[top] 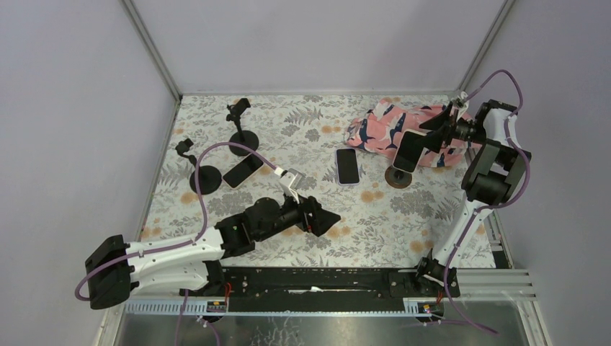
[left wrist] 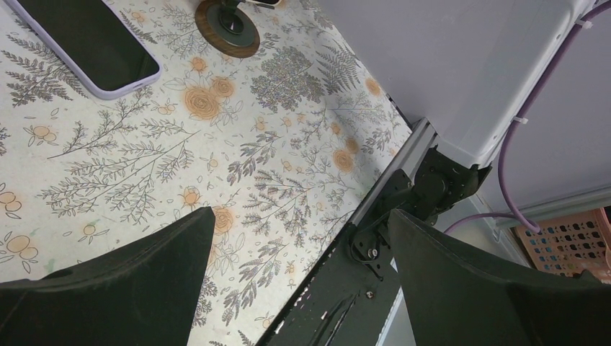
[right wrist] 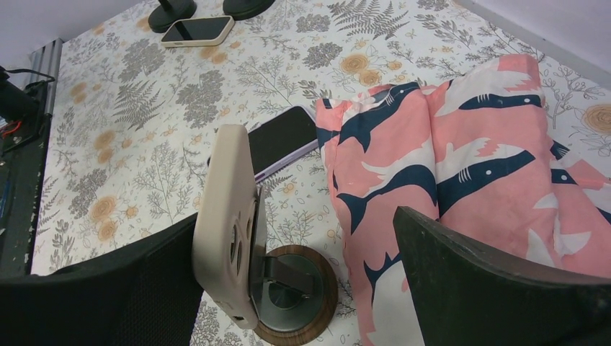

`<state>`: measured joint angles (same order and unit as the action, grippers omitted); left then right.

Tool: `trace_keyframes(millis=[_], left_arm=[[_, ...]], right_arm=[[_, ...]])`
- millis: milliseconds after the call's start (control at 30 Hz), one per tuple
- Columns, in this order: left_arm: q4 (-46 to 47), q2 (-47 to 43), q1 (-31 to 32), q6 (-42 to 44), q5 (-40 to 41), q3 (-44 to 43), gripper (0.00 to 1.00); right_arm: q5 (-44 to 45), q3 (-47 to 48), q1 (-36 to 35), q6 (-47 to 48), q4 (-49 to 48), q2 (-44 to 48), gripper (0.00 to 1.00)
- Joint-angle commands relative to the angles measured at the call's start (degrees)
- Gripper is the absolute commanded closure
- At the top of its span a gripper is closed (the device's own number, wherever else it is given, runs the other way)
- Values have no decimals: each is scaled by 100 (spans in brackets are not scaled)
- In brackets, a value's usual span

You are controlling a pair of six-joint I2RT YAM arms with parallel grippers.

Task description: Place the phone on the phone stand

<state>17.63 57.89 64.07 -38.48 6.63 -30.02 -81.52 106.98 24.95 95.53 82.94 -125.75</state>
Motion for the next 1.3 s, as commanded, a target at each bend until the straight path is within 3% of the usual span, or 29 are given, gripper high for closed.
trace_keyframes(millis=[0,433,633,800,1033,1133,1267], left_arm=[[-16,-111,-18,22,73,-92,1],[-325,-321,-19,246,207,-215,1],[-865,-650,-21,644,463,-522,1],[-1528,-724,-19,987,756,-1005,1],[-2635,-903,-26,1679,1538,-1995,1],[-2674,-1024,-71,1841,1898,-2193,1],[-2603,-1165,-333,2026,2078,-2307,1]], right_arm=[[34,258,32,-227,57,76,0],[475,466,36,-1166,-30,856,1],[1421,419,28,-3235,-1633,1501,0],[2117,735,28,-3914,-2009,2037,0],[3305,374,27,-5811,-3768,3591,0],[3060,-550,27,-6740,-4836,4418,0],[2044,-1317,-44,-7458,-5048,5074,0]])
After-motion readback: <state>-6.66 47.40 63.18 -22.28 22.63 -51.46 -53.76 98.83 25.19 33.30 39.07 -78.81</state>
